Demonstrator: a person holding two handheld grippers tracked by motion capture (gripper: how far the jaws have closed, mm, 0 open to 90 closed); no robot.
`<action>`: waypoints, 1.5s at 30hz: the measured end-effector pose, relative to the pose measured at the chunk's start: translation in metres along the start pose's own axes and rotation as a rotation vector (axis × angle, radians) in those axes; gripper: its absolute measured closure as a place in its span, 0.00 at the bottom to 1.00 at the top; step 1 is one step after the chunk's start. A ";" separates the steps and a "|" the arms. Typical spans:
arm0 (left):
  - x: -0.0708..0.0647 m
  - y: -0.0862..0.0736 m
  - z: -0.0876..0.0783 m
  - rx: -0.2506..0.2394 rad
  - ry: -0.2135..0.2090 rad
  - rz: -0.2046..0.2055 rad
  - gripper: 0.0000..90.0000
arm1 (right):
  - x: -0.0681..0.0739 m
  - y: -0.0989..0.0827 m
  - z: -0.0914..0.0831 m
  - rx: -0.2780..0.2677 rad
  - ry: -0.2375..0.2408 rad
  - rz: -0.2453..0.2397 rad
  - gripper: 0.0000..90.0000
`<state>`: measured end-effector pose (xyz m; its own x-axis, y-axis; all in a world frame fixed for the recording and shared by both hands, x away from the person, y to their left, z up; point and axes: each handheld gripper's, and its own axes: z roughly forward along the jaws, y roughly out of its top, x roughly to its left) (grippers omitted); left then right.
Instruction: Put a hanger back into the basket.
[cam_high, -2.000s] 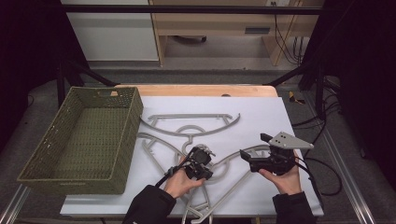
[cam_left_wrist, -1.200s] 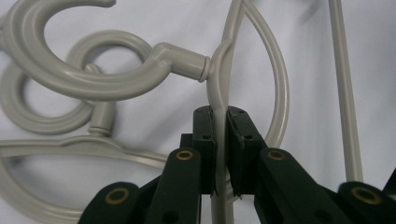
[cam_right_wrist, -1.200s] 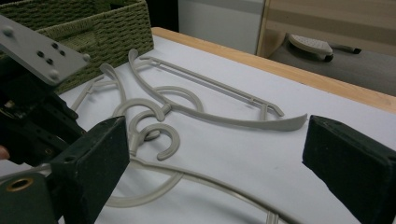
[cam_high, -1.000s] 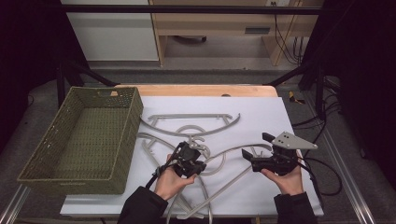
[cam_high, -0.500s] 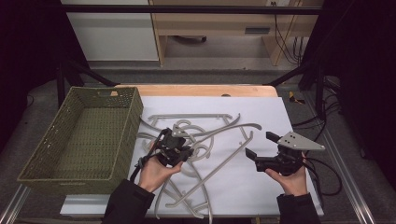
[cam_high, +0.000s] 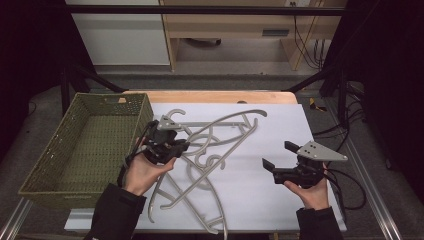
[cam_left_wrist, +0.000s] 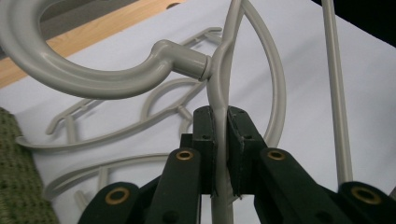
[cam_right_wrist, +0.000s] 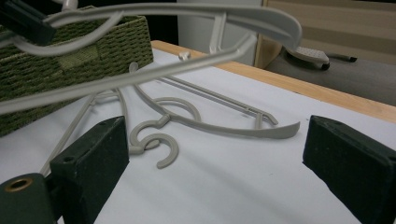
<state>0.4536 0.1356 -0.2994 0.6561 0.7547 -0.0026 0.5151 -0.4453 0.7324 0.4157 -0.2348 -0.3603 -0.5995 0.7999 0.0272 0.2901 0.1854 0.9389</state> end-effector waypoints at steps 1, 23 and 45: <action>0.002 0.000 -0.002 -0.003 0.004 -0.002 0.92 | 0.000 0.000 0.000 0.000 0.000 0.000 0.08; 0.075 0.003 -0.069 -0.055 0.098 -0.062 0.92 | 0.002 -0.002 0.006 0.012 -0.001 0.003 0.08; 0.156 -0.010 -0.104 -0.074 0.252 -0.113 0.92 | 0.003 -0.003 0.009 0.016 -0.001 0.002 0.08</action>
<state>0.4934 0.3082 -0.2367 0.4347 0.8974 0.0755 0.5289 -0.3223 0.7851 0.4195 -0.2282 -0.3660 -0.5981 0.8009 0.0282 0.3032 0.1935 0.9331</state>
